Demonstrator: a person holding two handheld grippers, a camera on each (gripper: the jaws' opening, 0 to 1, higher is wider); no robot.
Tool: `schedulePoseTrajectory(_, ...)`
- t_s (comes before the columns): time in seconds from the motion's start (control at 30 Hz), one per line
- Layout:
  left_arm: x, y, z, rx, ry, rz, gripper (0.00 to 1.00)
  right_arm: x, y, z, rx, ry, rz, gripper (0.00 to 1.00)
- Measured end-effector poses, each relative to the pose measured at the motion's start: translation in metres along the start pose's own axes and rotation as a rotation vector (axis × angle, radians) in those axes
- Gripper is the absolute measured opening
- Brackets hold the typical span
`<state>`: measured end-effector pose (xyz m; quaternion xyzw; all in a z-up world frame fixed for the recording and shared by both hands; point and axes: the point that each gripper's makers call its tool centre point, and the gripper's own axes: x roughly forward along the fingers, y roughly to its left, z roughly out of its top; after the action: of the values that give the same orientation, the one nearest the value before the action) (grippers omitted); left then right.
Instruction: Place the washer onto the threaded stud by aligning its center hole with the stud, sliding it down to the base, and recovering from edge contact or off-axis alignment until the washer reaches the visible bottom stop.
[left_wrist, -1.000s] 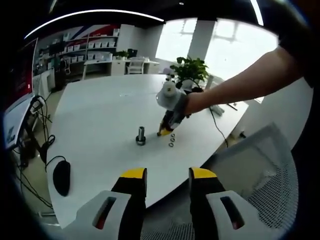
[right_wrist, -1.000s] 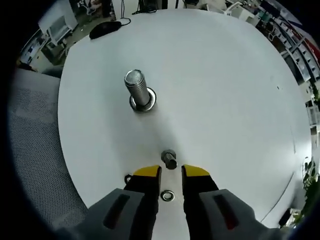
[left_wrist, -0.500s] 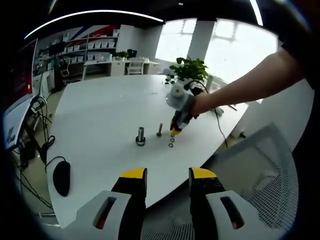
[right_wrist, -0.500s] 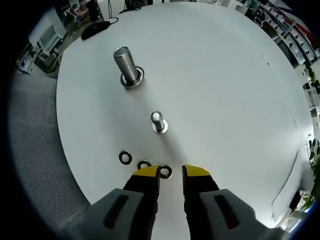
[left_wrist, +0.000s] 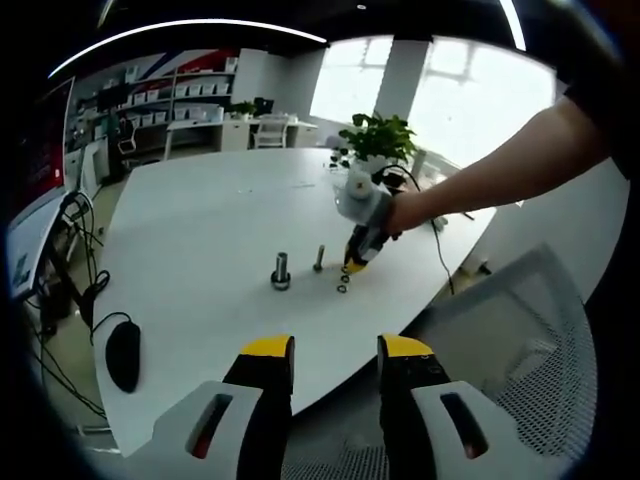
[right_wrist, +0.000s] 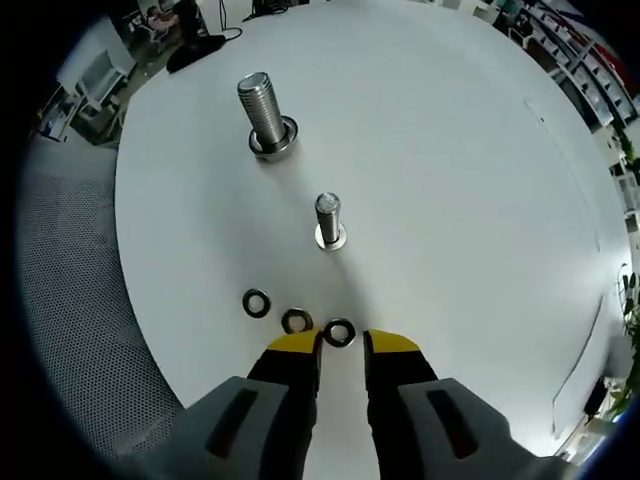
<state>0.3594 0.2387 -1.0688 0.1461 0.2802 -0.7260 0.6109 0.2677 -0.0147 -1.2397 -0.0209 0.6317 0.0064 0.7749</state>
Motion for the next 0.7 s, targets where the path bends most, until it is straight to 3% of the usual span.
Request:
schedulePoseTrajectory(0.3, 0.0008, 0.0004, 0.0001, -0.001, 0.002, 0.002, 0.31, 0.0026, -0.0041, -0.0003, -0.027, -0.001, 0.025, 0.17)
schedulePoseTrajectory(0.7, 0.0010, 0.0020, -0.0012, -0.001, 0.007, 0.006, 0.30, -0.0001, -0.0006, -0.0014, -0.042, 0.135, 0.017, 0.14)
